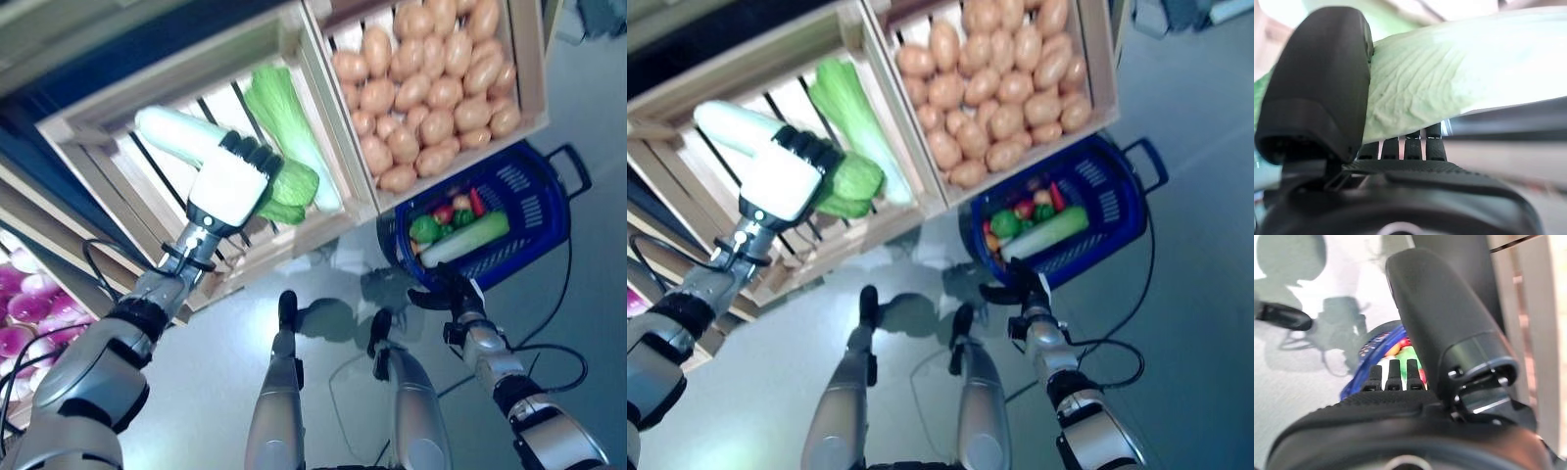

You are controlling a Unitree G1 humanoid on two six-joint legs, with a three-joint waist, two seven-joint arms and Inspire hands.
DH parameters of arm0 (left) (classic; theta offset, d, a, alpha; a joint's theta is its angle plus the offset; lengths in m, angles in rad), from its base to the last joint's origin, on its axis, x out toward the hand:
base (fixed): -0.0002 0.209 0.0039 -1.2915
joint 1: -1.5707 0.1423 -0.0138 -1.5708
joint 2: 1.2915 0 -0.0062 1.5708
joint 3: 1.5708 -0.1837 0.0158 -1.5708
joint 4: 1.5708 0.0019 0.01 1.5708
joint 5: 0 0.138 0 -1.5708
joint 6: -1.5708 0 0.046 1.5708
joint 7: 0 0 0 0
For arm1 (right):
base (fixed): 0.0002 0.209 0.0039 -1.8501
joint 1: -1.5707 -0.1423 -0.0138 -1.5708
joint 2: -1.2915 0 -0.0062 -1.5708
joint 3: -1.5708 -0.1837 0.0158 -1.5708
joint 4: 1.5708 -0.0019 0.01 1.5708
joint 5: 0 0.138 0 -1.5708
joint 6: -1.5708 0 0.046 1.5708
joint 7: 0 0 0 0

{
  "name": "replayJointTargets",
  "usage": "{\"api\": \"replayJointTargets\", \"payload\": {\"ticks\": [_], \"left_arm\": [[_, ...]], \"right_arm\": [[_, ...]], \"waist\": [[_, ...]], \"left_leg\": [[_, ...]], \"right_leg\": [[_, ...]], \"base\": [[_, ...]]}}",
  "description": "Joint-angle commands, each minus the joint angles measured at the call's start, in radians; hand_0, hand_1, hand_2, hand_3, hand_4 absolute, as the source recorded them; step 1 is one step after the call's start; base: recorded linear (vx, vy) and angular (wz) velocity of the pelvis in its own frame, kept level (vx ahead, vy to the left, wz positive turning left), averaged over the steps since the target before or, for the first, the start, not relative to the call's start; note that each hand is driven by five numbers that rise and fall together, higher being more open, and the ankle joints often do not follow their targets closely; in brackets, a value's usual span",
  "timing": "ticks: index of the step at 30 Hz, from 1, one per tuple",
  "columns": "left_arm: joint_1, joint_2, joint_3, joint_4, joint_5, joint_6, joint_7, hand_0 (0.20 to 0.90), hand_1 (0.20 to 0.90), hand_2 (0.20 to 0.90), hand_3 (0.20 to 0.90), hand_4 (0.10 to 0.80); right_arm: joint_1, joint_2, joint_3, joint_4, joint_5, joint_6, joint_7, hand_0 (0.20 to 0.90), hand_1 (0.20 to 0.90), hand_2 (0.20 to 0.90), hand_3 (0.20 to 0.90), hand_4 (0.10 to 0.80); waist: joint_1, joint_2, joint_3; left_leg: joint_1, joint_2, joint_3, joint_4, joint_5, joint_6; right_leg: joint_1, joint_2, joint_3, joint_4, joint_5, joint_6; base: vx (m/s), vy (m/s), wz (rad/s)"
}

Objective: Put vegetables into the basket

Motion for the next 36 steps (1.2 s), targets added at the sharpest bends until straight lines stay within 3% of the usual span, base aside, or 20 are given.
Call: {"api": "replayJointTargets", "payload": {"ticks": [1,3,6,10,12,13,15,19,25,28,32,36], "left_arm": [[0.035,0.011,0.177,-0.166,-0.094,-0.045,0.217,0.3,0.3,0.3,0.3,0.4],[0.14,-0.024,0.25,-0.24,-0.184,-0.099,0.208,0.3,0.3,0.3,0.3,0.4],[0.297,-0.128,0.36,-0.302,-0.341,-0.287,0.149,0.3,0.3,0.3,0.3,0.4],[0.463,-0.249,0.471,-0.475,-0.651,-0.428,-0.148,0.3,0.3,0.3,0.3,0.4],[0.497,-0.294,0.493,-0.503,-0.753,-0.445,-0.23,0.3,0.3,0.3,0.3,0.4],[0.522,-0.328,0.502,-0.531,-0.921,-0.448,-0.355,0.3,0.3,0.3,0.3,0.4],[0.561,-0.378,0.524,-0.561,-1.148,-0.438,-0.508,0.3,0.3,0.3,0.3,0.4],[0.605,-0.449,0.55,-0.582,-1.45,-0.387,-0.674,0.3,0.3,0.3,0.3,0.4],[0.615,-0.504,0.548,-0.575,-1.652,-0.307,-0.772,0.3,0.3,0.3,0.3,0.4],[0.623,-0.533,0.542,-0.569,-1.751,-0.225,-0.844,0.3,0.3,0.3,0.3,0.4],[0.637,-0.554,0.547,-0.553,-1.855,-0.144,-0.912,0.3,0.3,0.3,0.3,0.4],[0.646,-0.548,0.555,-0.541,-1.839,-0.11,-0.952,0.3,0.3,0.3,0.3,0.4]], "right_arm": [[0.105,-0.028,-0.084,-0.031,0.009,-0.061,-0.016,0.9,0.9,0.9,0.9,0.8],[0.17,-0.019,-0.101,-0.046,0.009,-0.057,-0.013,0.9,0.9,0.9,0.9,0.8],[0.251,0.019,-0.141,-0.032,-0.025,-0.064,0.013,0.9,0.9,0.9,0.9,0.8],[0.318,0.057,-0.16,-0.099,-0.04,-0.029,-0.007,0.9,0.9,0.9,0.9,0.8],[0.33,0.063,-0.166,-0.124,-0.057,-0.022,-0.01,0.9,0.9,0.9,0.9,0.8],[0.341,0.072,-0.168,-0.148,-0.064,-0.012,-0.018,0.9,0.9,0.9,0.9,0.8],[0.355,0.08,-0.175,-0.181,-0.081,-0.01,-0.02,0.9,0.9,0.9,0.9,0.8],[0.371,0.083,-0.175,-0.247,-0.117,0.017,-0.024,0.9,0.9,0.9,0.9,0.8],[0.371,0.076,-0.159,-0.276,-0.167,0.021,-0.001,0.9,0.9,0.9,0.9,0.8],[0.378,0.066,-0.138,-0.321,-0.229,0.04,0.035,0.9,0.9,0.9,0.9,0.8],[0.391,0.051,-0.11,-0.386,-0.259,0.061,0.134,0.9,0.9,0.9,0.9,0.8],[0.403,0.034,-0.102,-0.476,-0.224,0.111,0.27,0.9,0.9,0.9,0.9,0.8]], "waist": [[0.031,0.022,-0.11],[0.041,0.033,-0.161],[0.051,0.043,-0.235],[0.069,0.042,-0.313],[0.071,0.043,-0.33],[0.074,0.043,-0.347],[0.076,0.042,-0.365],[0.075,0.038,-0.392],[0.073,0.037,-0.412],[0.068,0.03,-0.421],[0.061,0.024,-0.425],[0.055,0.015,-0.425]], "left_leg": [[0.04,-0.043,0.036,0.061,-0.133,0.021],[0.099,-0.05,0.028,0.03,-0.138,0.025],[0.164,-0.055,0.011,-0.003,-0.141,0.031],[0.225,-0.059,-0.005,-0.031,-0.154,0.037],[0.242,-0.059,-0.005,-0.037,-0.157,0.038],[0.257,-0.057,-0.004,-0.042,-0.16,0.039],[0.276,-0.054,-0.001,-0.051,-0.163,0.042],[0.307,-0.051,0.005,-0.069,-0.164,0.045],[0.333,-0.048,0.011,-0.076,-0.173,0.052],[0.346,-0.045,0.021,-0.078,-0.18,0.058],[0.356,-0.041,0.032,-0.083,-0.182,0.061],[0.361,-0.036,0.038,-0.082,-0.183,0.062]], "right_leg": [[0.18,-0.007,-0.038,-0.26,0.122,-0.014],[0.24,-0.009,-0.044,-0.288,0.118,-0.013],[0.303,-0.011,-0.047,-0.313,0.117,-0.012],[0.36,-0.011,-0.05,-0.355,0.129,-0.014],[0.375,-0.011,-0.051,-0.365,0.135,-0.013],[0.387,-0.012,-0.054,-0.371,0.137,-0.011],[0.404,-0.013,-0.056,-0.378,0.139,-0.01],[0.426,-0.013,-0.062,-0.388,0.143,-0.007],[0.442,-0.018,-0.061,-0.389,0.142,-0.005],[0.444,-0.02,-0.053,-0.385,0.141,0.0],[0.447,-0.022,-0.048,-0.392,0.146,0.004],[0.444,-0.024,-0.042,-0.387,0.146,0.009]], "base": [[0.173,0.007,0.1],[0.222,0.005,0.09],[0.21,-0.006,0.08],[0.157,-0.03,0.13],[0.089,-0.015,0.21],[0.109,-0.02,0.23],[0.097,-0.028,0.08],[0.064,-0.02,-0.05],[0.058,-0.002,-0.02],[0.065,-0.014,-0.02],[0.039,-0.012,-0.03],[0.025,-0.015,-0.04]]}}
